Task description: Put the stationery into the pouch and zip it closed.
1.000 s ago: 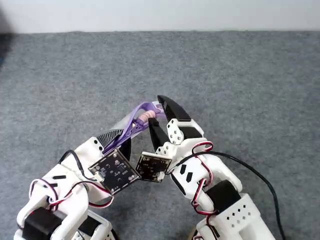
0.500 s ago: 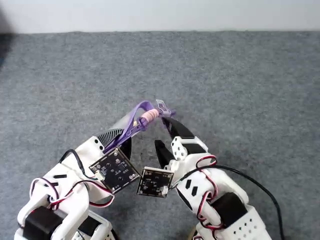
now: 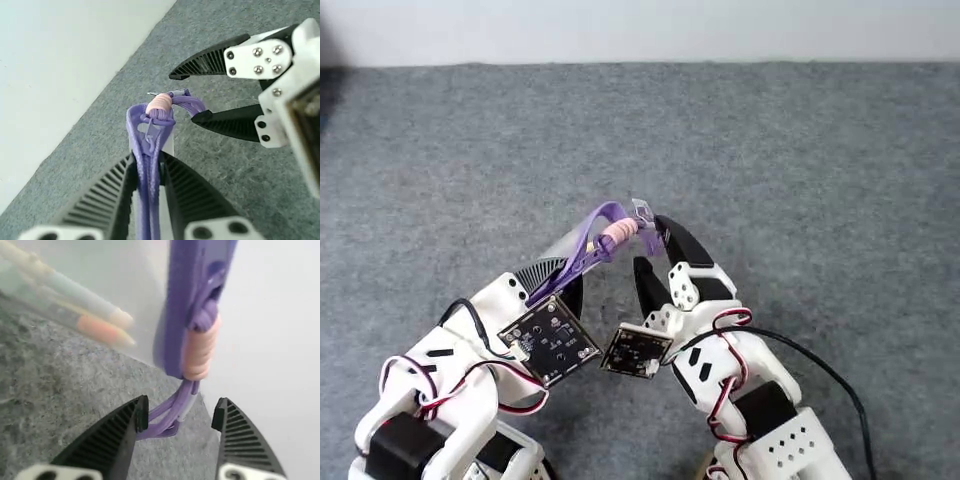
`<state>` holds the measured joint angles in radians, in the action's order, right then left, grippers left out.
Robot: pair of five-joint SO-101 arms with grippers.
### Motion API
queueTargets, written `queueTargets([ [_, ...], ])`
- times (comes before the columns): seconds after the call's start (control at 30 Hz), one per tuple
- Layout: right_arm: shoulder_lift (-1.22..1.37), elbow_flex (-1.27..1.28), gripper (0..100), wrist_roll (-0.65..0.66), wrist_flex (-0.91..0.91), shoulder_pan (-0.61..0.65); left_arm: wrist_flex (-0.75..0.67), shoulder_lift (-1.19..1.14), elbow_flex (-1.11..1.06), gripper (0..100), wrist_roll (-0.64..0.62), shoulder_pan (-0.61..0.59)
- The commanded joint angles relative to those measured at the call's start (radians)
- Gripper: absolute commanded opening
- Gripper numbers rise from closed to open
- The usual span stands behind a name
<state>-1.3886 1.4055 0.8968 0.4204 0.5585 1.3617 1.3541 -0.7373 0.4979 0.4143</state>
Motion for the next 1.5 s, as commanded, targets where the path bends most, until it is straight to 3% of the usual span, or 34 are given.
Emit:
queueTargets([
  [0.0,0.062,-0.052,23.0,-0.029,-0.035,-0.019,-0.008,0.012,0.013,1,0.009,-0.005],
  [0.33,0.490,-0.302,22.5,-0.146,-0.051,-0.036,-0.006,0.012,0.013,1,0.008,-0.005],
  [0.4,0.532,-0.331,16.7,-0.160,-0.051,-0.036,-0.006,0.012,0.013,1,0.008,-0.005],
  [0.5,0.533,-0.353,0.0,-0.166,-0.042,-0.039,-0.006,0.012,0.013,1,0.008,-0.005],
  [0.57,0.498,-0.351,4.2,-0.166,-0.038,-0.074,-0.006,0.012,0.013,1,0.008,-0.005],
  [0.67,0.410,-0.351,0.2,-0.164,0.018,-0.122,-0.006,0.012,0.013,1,0.008,-0.005],
  [0.83,0.173,-0.351,1.3,-0.163,0.265,-0.157,-0.008,0.011,0.013,1,0.009,-0.005],
  [0.93,0.039,-0.348,4.9,-0.166,0.432,-0.108,-0.008,0.011,0.013,1,0.009,-0.005],
  [1.13,-0.113,-0.348,31.4,-0.212,0.693,-0.015,-0.008,0.008,0.008,1,0.008,-0.005],
  [1.37,-0.193,-0.362,25.7,-0.232,0.777,-0.004,-0.008,0.009,0.005,1,0.005,-0.006],
  [1.47,-0.232,-0.379,25.5,-0.304,0.786,0.064,-0.008,0.009,0.005,1,0.005,-0.006],
])
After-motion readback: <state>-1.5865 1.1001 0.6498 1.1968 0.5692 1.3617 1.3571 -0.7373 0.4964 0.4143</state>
